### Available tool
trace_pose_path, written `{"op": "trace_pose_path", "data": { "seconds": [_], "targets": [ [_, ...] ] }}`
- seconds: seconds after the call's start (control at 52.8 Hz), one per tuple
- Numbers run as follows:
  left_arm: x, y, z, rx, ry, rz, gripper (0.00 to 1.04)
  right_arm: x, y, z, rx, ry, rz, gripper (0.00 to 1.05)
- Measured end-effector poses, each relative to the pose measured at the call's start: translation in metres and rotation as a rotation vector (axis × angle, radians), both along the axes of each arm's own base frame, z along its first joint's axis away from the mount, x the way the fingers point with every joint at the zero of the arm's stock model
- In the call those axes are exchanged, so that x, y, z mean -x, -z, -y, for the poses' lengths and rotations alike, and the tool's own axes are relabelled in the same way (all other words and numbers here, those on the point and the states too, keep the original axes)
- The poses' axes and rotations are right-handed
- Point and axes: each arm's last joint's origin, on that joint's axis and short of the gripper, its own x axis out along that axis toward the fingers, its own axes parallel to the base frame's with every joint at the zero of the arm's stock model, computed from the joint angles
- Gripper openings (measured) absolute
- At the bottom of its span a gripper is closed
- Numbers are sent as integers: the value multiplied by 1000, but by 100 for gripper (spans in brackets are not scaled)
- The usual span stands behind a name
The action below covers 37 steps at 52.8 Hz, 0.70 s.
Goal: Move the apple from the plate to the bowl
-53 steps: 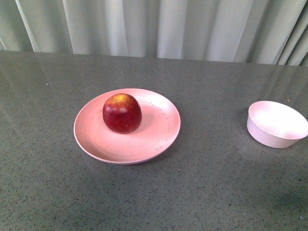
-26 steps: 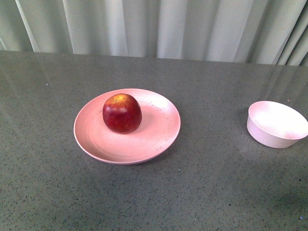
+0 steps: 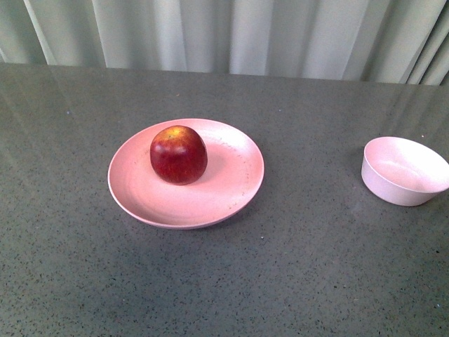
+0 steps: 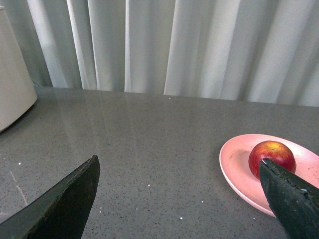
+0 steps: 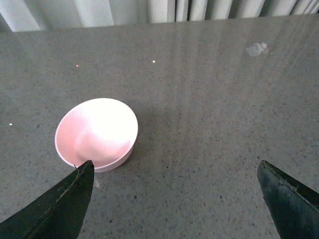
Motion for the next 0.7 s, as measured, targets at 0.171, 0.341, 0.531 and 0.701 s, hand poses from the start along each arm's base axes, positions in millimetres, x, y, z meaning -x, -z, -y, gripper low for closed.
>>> {"op": "trace_pose_path", "data": {
  "seconds": [0.171,0.341,0.531,0.701],
  "targets": [
    [0,0,0,0,0,0,96,-57,23,16,-20,22,-126,96],
    [0,0,0,0,0,0,96,-93,52,22,-103,38,-225,96],
    [0,0,0,0,0,0,96,-118,71,7,-208,-1,-275,96],
    [0,0,0,0,0,0,96,-143,84,-15,-202,-21,-316,96]
  ]
}}
